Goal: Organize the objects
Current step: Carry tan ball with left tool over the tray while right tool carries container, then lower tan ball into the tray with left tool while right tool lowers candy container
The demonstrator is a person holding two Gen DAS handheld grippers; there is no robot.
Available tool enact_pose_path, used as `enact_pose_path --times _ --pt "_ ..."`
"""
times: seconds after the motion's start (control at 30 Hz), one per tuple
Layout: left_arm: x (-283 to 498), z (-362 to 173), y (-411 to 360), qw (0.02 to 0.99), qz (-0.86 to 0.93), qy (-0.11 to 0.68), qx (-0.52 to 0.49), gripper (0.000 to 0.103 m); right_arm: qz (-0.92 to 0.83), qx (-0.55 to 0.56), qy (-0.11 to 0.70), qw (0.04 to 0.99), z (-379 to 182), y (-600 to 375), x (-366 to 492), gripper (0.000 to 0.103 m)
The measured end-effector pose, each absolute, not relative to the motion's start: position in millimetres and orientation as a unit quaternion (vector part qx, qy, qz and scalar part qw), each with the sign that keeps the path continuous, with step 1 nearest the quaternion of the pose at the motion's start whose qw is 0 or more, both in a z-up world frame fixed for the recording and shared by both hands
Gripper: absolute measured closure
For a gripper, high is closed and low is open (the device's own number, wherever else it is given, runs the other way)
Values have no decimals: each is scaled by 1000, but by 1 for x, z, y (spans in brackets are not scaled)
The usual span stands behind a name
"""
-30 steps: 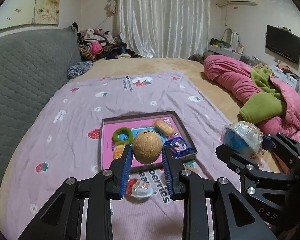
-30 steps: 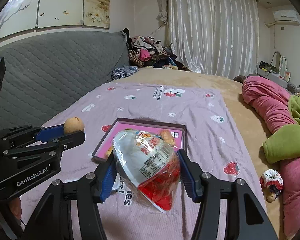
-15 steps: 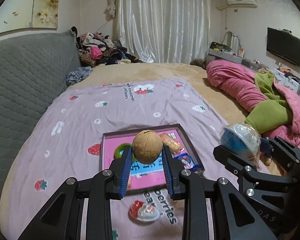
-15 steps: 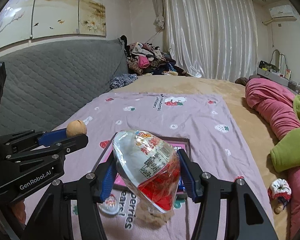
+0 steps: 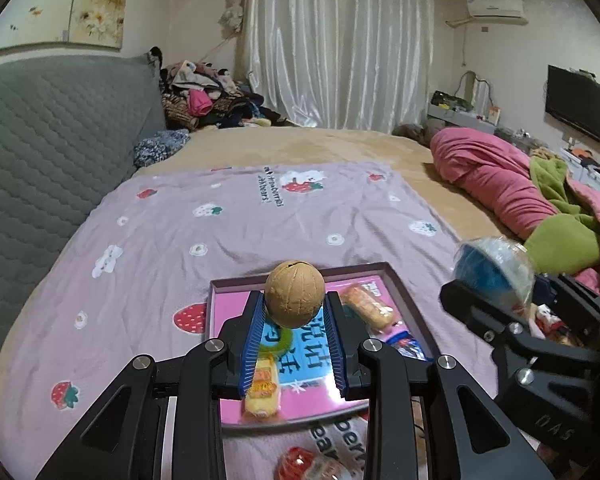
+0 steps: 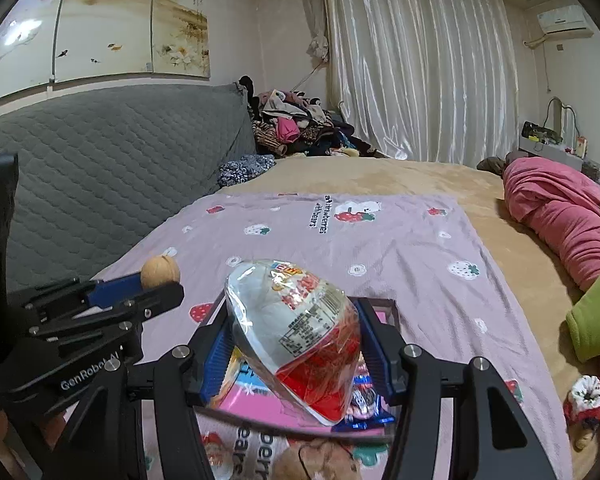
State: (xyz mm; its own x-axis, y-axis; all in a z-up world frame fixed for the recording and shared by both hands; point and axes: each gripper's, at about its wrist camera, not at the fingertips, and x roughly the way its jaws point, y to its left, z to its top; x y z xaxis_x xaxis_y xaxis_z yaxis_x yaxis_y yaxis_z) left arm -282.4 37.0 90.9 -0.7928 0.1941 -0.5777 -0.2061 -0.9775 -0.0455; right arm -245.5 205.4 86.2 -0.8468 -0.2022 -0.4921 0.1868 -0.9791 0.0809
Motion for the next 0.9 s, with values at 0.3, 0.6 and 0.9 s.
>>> enact_pose_path --times 0.3,0.6,0.9 --pt "-315 46 24 97 944 -4 -316 72 -962 255 -20 96 54 193 -280 45" --pt "-344 -9 16 84 937 -10 -339 72 -954 283 5 97 4 189 -308 45" --pt "-362 -37 11 78 928 -15 -363 72 -943 320 7 92 -22 191 -325 45"
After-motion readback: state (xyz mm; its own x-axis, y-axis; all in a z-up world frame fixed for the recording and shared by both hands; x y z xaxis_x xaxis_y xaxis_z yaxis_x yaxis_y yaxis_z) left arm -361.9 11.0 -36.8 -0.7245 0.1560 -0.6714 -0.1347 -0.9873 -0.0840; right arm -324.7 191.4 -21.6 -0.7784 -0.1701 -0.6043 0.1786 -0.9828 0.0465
